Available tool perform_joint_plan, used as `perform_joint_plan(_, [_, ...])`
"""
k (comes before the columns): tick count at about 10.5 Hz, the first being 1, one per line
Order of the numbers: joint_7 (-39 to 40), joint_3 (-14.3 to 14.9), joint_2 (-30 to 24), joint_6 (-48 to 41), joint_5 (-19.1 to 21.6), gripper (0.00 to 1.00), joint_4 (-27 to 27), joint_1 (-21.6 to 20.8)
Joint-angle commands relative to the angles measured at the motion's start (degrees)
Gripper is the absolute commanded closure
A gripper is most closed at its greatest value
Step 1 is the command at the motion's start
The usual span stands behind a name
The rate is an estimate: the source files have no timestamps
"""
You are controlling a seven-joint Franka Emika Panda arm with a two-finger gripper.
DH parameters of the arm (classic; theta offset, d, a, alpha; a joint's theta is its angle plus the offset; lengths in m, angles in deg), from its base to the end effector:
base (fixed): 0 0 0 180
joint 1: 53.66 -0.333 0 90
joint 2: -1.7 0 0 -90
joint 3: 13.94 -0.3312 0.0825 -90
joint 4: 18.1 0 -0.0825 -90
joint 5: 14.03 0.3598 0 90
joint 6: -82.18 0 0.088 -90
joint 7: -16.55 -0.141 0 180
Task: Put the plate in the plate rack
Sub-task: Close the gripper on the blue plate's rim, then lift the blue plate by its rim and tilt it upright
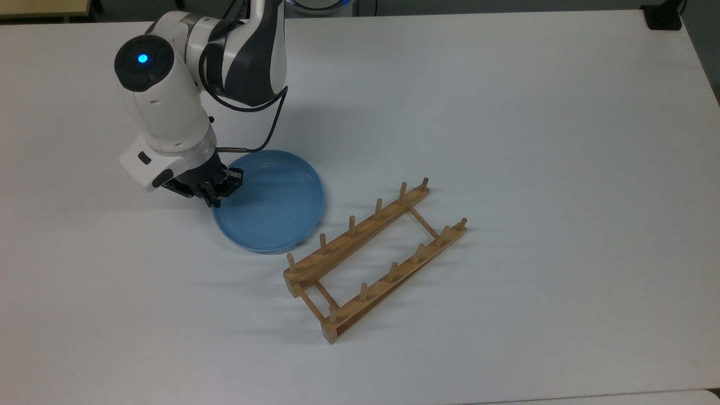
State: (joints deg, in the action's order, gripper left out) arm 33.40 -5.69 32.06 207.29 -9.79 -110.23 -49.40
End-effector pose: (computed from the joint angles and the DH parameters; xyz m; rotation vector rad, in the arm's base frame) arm 0.6682 -0.1307 0.3195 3.1162 0.0874 0.0740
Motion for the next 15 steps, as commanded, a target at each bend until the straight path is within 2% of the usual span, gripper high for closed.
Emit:
perform_joint_plan(1, [2.8, -0.1, -1.1, 0.3, 0.9, 1.0, -0.6, -0.1])
perform_joint_plan(9, [4.8, 0.4, -11.3, 0.0, 1.2, 1.0, -0.3, 0.4])
perform_joint_plan(13, [4.4, 1.1, -14.8, 11.3, 0.4, 1.0, -0.4, -1.0])
perform_joint_plan(15, [4.2, 2.6, -16.5, 17.5, 0.2, 1.0, -0.4, -2.9])
